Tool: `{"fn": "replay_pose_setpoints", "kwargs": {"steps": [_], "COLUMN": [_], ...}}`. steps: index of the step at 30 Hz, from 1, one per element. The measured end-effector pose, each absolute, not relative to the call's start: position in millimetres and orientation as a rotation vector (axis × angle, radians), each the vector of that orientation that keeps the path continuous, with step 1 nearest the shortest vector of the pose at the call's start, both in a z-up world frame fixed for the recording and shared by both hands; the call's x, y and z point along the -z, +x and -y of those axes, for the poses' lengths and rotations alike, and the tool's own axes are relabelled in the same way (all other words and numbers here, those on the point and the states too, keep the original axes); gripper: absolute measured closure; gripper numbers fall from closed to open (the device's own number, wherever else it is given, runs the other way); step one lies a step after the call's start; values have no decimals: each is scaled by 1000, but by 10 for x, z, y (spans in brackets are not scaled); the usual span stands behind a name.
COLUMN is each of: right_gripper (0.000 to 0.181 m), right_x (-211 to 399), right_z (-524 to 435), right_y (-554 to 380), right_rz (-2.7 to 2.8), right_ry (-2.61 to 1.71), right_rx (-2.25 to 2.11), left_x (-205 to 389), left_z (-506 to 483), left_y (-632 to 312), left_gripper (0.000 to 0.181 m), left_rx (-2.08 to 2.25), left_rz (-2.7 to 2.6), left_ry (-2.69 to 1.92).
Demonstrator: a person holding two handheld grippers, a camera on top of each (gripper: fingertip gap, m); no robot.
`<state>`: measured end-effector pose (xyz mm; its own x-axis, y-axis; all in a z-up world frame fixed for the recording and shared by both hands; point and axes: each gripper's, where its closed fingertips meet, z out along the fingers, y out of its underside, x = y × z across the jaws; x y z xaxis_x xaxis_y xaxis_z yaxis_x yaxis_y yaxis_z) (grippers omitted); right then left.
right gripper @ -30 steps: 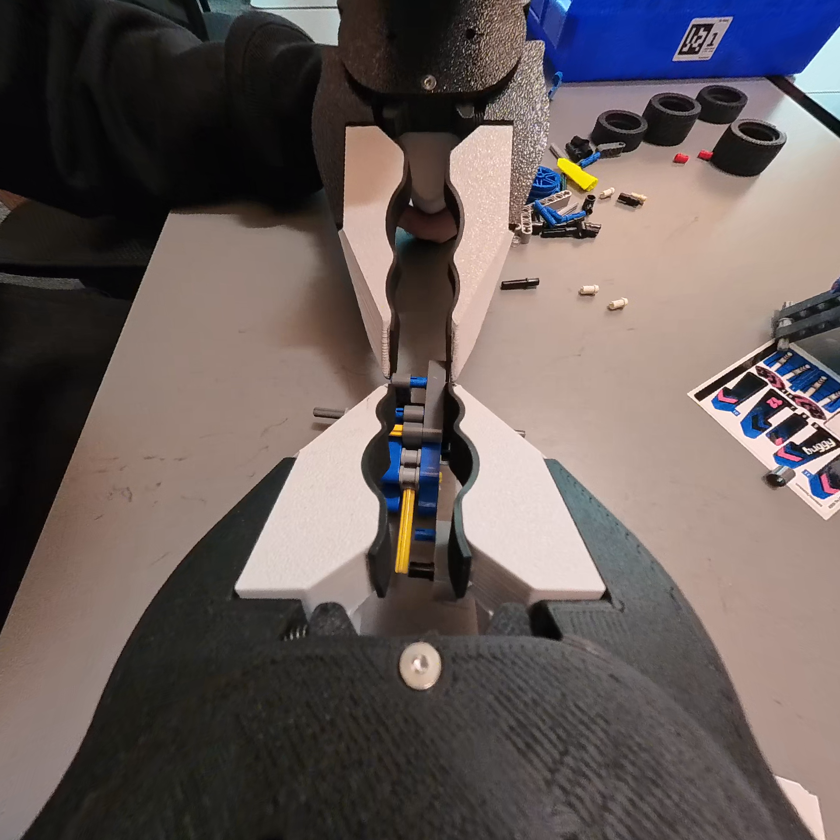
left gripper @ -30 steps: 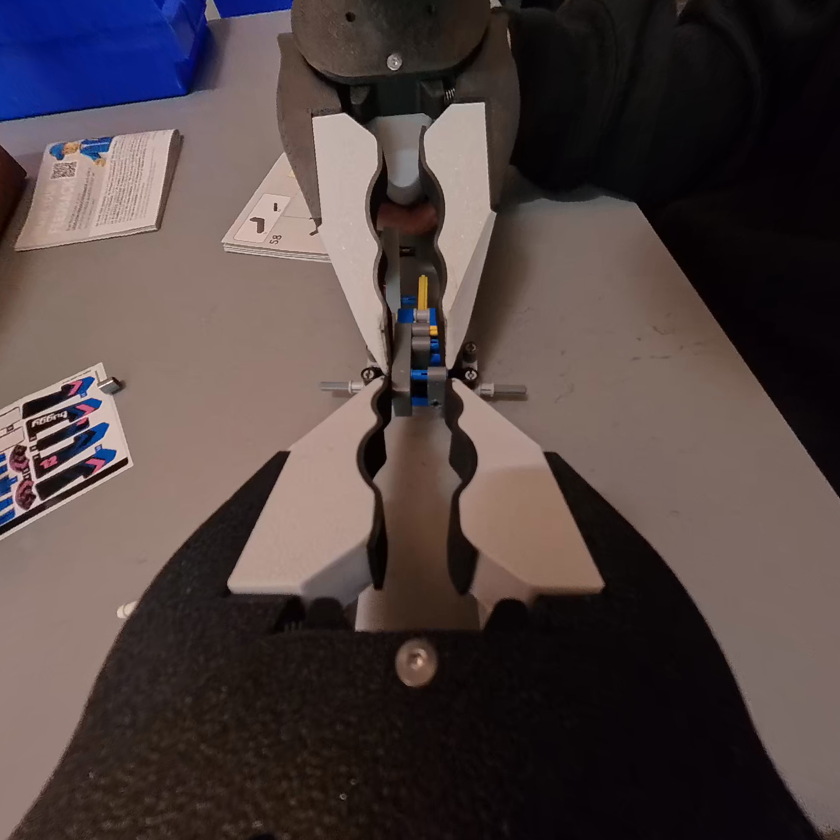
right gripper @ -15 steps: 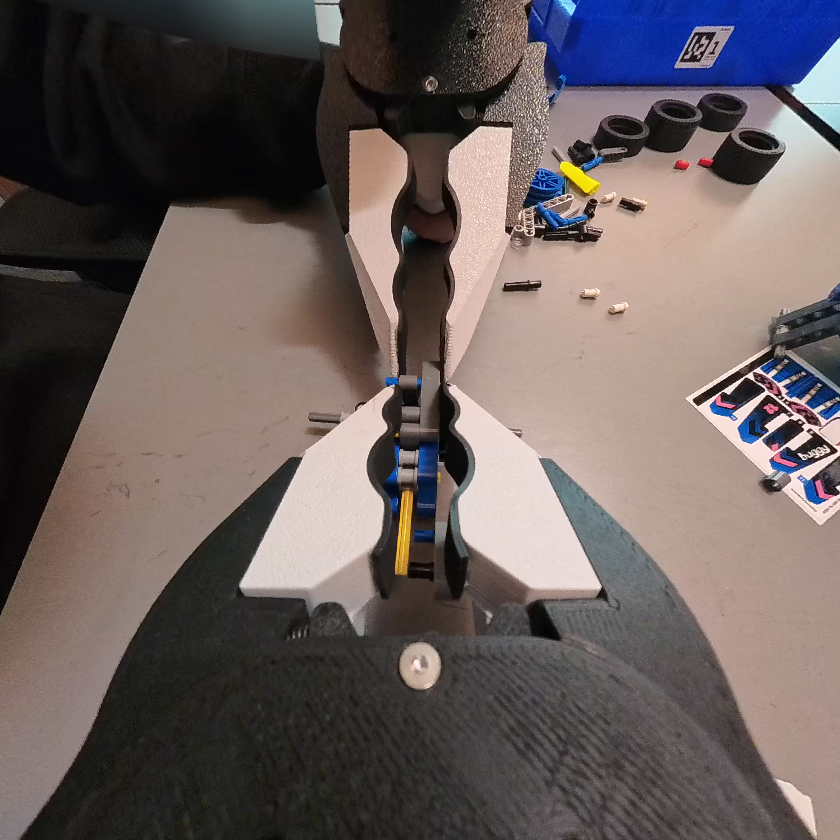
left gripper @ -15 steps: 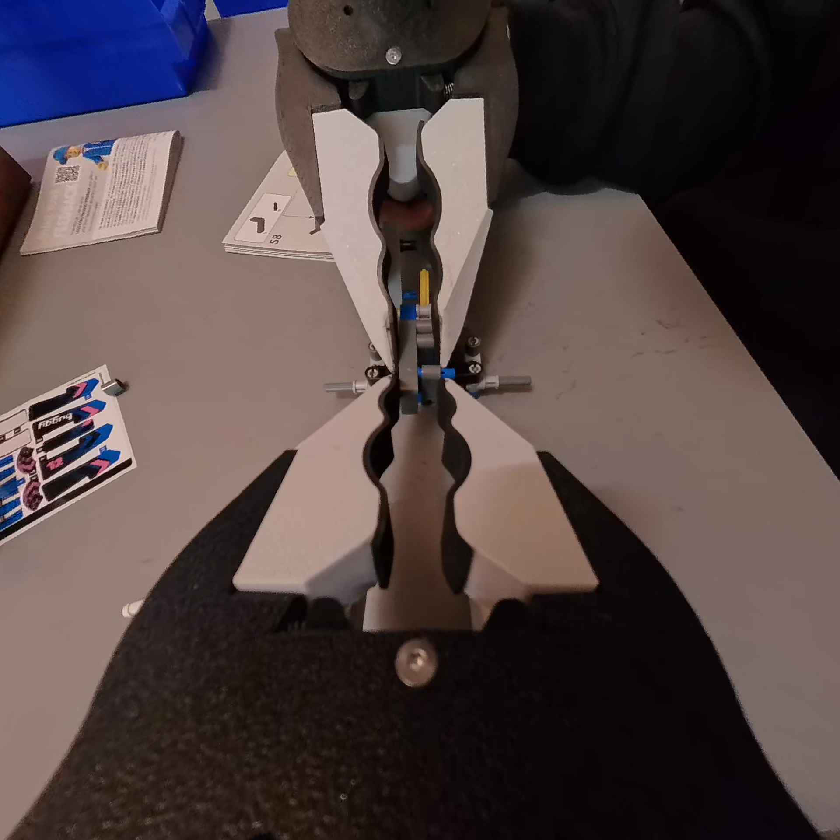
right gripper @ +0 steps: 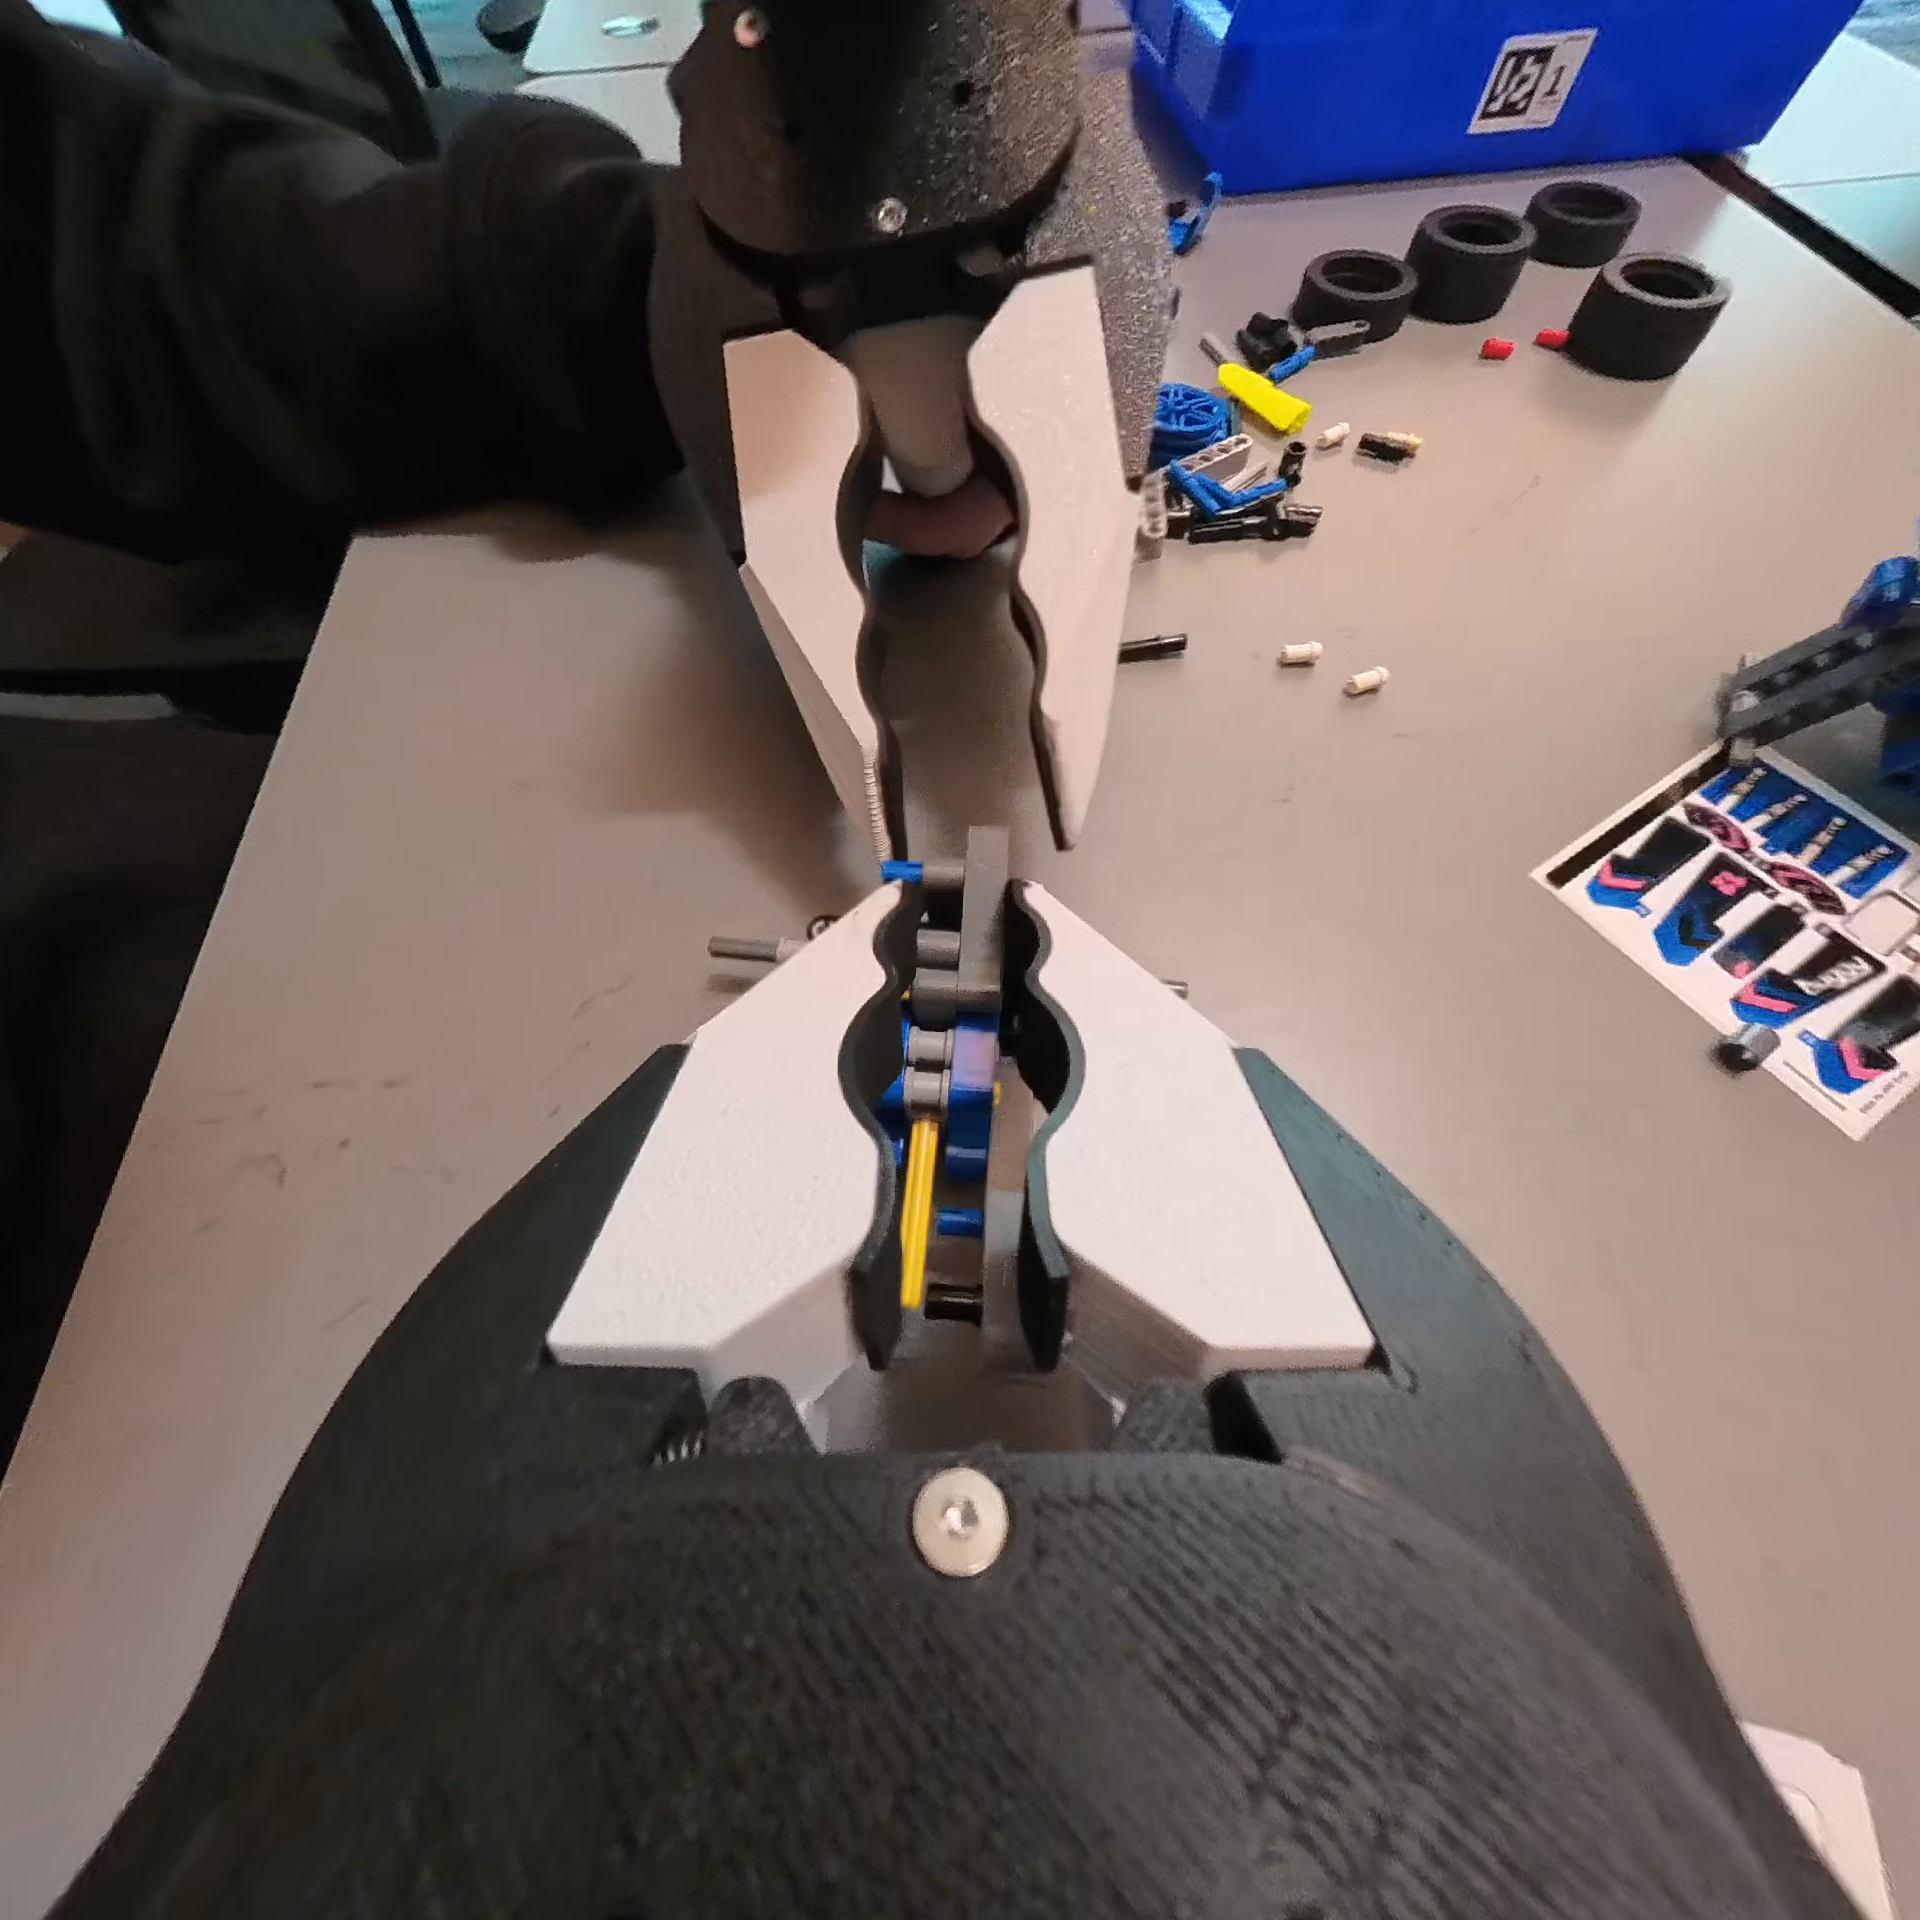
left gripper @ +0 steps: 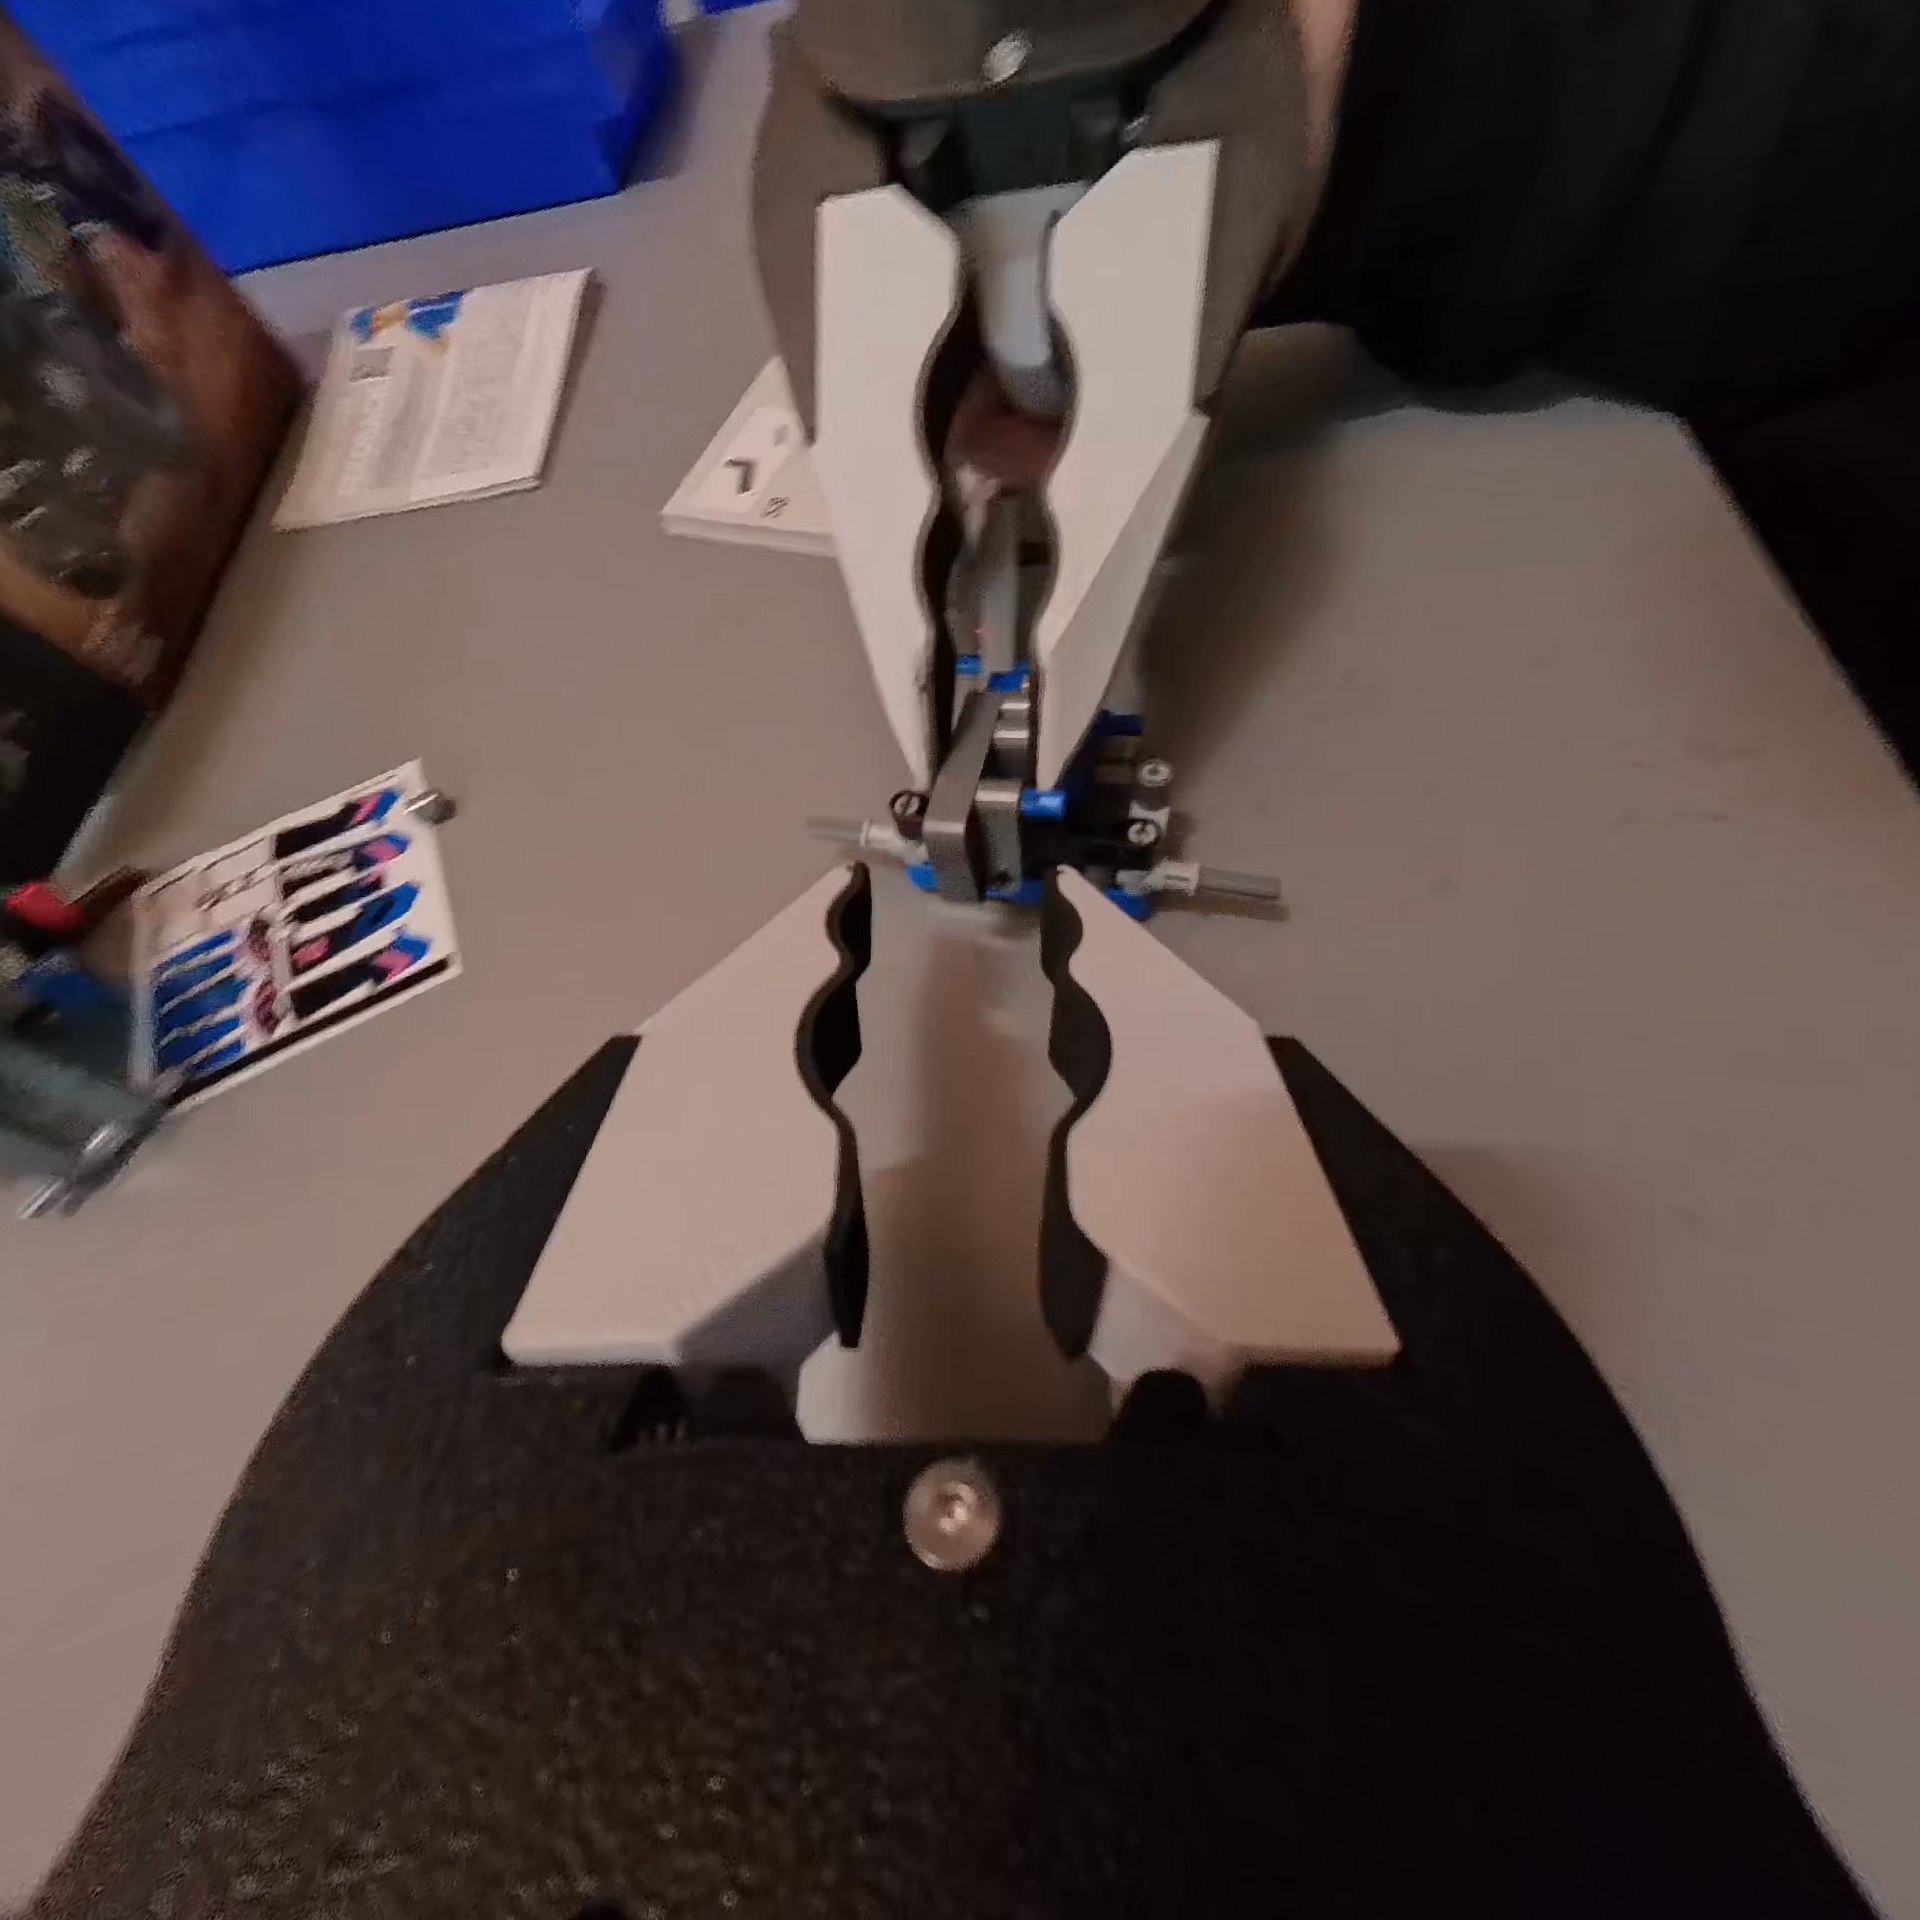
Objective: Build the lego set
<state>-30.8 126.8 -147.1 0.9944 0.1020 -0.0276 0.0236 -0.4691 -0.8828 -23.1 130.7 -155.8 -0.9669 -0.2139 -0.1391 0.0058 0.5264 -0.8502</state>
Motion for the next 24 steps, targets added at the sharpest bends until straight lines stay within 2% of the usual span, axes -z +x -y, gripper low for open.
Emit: {"fn": "replay_pose_setpoints", "kwargs": {"steps": [4, 11, 24], "right_gripper": [167, 167, 169], "right_x": [1443, 1462, 1484], "right_z": [-1254, -1248, -1264], "right_y": [-195, -115, -150], "right_rz": [-5, -92, -68], "right_ry": [-2041, -2048, -2064], "right_rx": [-65, -83, -71], "left_x": [1599, 1626, 1688], "left_z": [-1380, -1316, -1318], "left_y": [-137, -224, -157], "left_gripper": [154, 180, 181], "left_rx": [1266, 1154, 1081], "left_rz": [-2435, -2365, -2373], "left_ry": [-343, -339, -333]}}
